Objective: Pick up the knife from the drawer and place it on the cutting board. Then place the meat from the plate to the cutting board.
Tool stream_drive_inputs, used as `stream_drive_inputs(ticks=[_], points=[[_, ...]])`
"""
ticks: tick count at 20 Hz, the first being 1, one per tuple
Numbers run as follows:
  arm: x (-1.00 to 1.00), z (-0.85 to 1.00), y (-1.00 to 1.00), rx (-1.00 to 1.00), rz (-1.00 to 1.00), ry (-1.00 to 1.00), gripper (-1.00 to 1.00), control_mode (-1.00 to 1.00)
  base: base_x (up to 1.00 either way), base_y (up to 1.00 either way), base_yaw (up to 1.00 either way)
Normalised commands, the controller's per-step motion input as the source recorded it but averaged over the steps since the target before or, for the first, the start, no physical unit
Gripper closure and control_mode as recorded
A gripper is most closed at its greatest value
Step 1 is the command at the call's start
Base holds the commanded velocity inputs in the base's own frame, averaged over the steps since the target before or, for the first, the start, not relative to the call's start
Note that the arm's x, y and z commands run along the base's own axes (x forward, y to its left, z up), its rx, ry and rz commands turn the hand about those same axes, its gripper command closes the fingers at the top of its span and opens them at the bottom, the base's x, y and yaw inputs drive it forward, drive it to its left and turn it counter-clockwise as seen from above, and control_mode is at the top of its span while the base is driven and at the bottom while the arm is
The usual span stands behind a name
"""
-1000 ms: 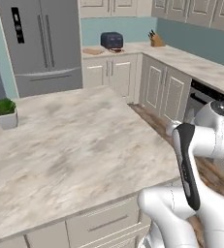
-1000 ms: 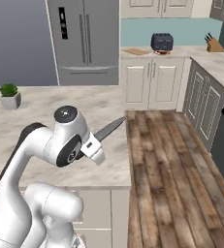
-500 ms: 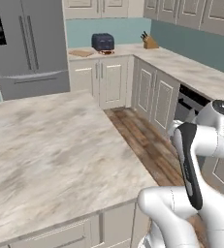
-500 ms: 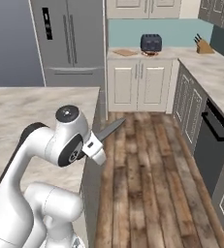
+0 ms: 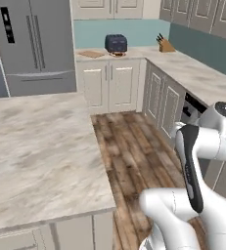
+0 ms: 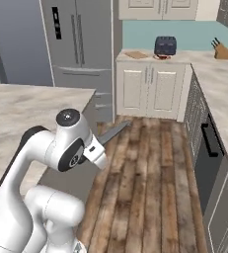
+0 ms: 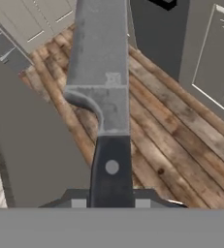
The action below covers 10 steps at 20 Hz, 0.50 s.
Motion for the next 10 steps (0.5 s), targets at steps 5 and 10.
stream_drive_inputs(ticks=[5, 10], points=[[0.00, 0.00, 0.00, 0.00, 0.00, 0.00, 1.00, 1.00, 0.30, -1.00, 0.35], [0.00, 0.00, 0.00, 0.00, 0.00, 0.00, 1.00, 1.00, 1.00, -0.95, 0.36]])
